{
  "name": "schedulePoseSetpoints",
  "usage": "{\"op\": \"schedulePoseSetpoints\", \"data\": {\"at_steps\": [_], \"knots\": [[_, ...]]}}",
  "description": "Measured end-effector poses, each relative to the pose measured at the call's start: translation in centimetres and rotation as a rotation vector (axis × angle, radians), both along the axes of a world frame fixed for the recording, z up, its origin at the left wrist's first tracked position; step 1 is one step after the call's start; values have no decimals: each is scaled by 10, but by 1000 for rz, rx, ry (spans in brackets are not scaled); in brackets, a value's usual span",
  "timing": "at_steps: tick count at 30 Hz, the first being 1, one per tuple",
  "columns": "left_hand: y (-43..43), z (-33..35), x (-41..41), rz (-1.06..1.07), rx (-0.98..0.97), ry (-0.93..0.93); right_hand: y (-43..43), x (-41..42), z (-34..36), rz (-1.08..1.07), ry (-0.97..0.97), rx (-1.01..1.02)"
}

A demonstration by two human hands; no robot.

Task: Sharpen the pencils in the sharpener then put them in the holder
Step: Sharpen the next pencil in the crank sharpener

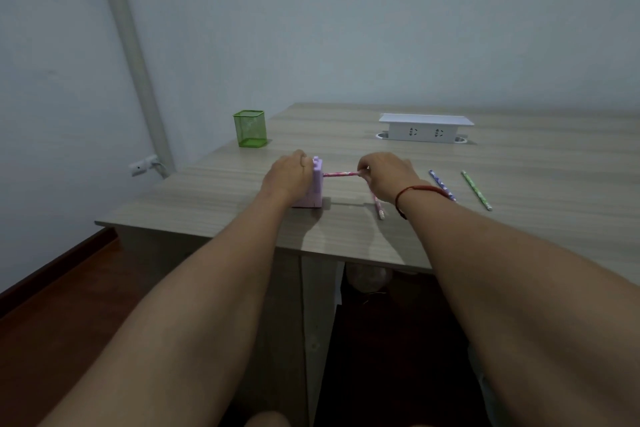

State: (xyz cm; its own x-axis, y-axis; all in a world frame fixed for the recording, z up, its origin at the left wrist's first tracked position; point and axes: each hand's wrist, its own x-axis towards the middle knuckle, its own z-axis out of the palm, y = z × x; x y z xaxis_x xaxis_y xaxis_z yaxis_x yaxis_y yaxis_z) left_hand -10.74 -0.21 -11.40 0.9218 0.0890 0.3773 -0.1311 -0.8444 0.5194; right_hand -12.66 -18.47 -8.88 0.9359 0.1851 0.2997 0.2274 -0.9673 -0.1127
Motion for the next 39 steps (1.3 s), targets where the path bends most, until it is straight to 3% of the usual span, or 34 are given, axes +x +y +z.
{"op": "schedulePoseSetpoints", "data": {"at_steps": [10, 18, 24, 27, 29, 34, 39], "knots": [[-1, -2, 2, 71, 96, -96, 23, 8, -7, 37, 70, 96], [-1, -1, 4, 60, 105, -51, 23, 8, -14, 51, 43, 112], [6, 7, 2, -42, -53, 65, 21, 6, -14, 47, -33, -11], [16, 15, -4, -27, -278, -43, 30, 5, -10, 94, -40, -24], [27, 14, -8, 37, -307, -84, 37, 4, -6, 151, -9, 15], [50, -16, -19, -28, -200, 137, 62, -2, -5, 372, 103, 49], [52, -23, -23, -57, 118, 173, 87, -3, -10, 322, 63, -135]]}}
